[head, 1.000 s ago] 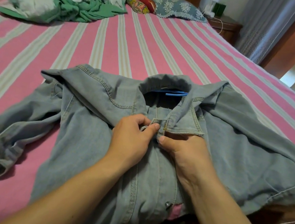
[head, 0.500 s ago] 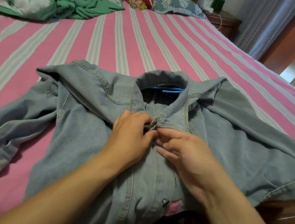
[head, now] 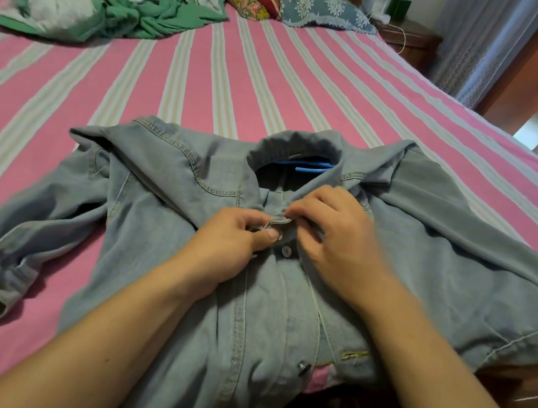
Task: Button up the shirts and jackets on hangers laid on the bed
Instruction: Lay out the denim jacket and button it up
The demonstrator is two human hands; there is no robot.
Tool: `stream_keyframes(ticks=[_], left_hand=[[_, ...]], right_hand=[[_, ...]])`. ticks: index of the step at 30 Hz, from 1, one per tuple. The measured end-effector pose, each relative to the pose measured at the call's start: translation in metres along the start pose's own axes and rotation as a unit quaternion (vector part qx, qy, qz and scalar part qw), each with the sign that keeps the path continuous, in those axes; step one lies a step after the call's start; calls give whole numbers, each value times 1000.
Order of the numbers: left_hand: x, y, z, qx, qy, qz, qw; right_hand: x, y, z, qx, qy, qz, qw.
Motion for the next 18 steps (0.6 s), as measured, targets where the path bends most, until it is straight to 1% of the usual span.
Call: stream_keyframes(ticks=[1,3,5,8,10,13,16,18], left_hand=[[1,-1,0,3,5,-5,1000],[3,-4,1,15,17,-37,999],[4,-5,1,13,4,-48,999],[3,-4,-1,-8,-38,-4,999],[2,-3,-4,-22,-57,13,998],[1,-4,-8,-69,-97,22,993],[2,-7,-12,-67,-119,26,990],[3,-8,-12,-72,-122,28,989]], right_hand=[[2,2,0,2,-1,-1,1000],[3,6,-1,22,7,8,1000],[5,8,-2,43,12,16,999],[10,9,-4,63,20,19,998],[14,11,-7,68,27,20,997],[15,15,-7,65,41,18,997],[15,17,-3,68,55,21,996],[14,13,0,95,56,31,993]])
Point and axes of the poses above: each hand's wrist, its own x-axis towards the middle knuckle, its own y-axis out of the palm, z = x × y, the point moved 1 cm from there along x, towards the middle knuckle, and after that the axes turned 11 degrees about -x, right-handed, at the moved point
